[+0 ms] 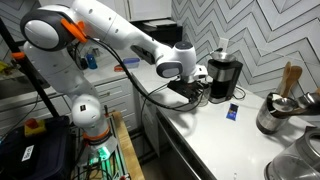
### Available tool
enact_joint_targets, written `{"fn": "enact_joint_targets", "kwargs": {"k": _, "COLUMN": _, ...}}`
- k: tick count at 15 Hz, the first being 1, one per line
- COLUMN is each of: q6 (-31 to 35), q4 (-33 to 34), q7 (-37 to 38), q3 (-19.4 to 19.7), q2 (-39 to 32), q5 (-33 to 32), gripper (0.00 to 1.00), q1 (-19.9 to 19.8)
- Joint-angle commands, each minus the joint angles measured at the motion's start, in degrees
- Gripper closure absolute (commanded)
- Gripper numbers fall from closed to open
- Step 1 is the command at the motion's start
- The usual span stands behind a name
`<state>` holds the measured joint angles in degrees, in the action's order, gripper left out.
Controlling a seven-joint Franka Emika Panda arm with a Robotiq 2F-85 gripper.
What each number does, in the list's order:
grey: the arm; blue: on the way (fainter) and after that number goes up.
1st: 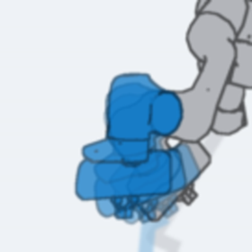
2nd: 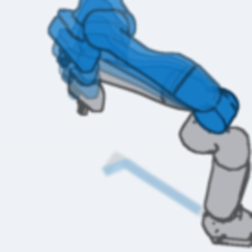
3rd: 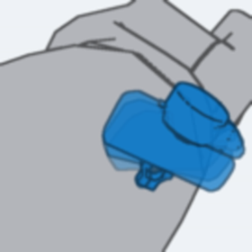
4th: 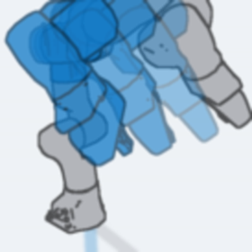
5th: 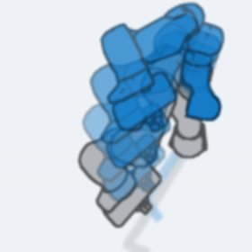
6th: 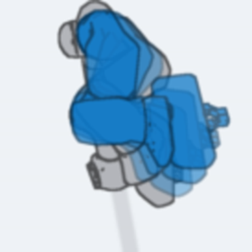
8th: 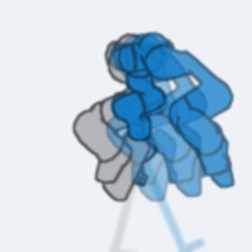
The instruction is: Put the kettle on the coffee maker stand
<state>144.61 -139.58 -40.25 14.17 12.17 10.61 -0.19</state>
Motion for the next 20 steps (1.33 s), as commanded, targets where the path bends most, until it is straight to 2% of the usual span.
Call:
{"fn": "enact_joint_targets", "kwargs": {"k": 1, "q6": -1.6, "q4": 1.7, "q7": 1.4, "q3": -1.0, "q2": -0.2, "q5": -1.6, "gripper": 0.93, "q1": -1.5}}
{"fn": "enact_joint_targets", "kwargs": {"k": 20, "q6": -5.3, "q4": 11.7, "q7": -0.4, "q3": -1.7, "q2": -7.7, "q5": 3.1, "gripper": 0.93, "q1": -2.2}}
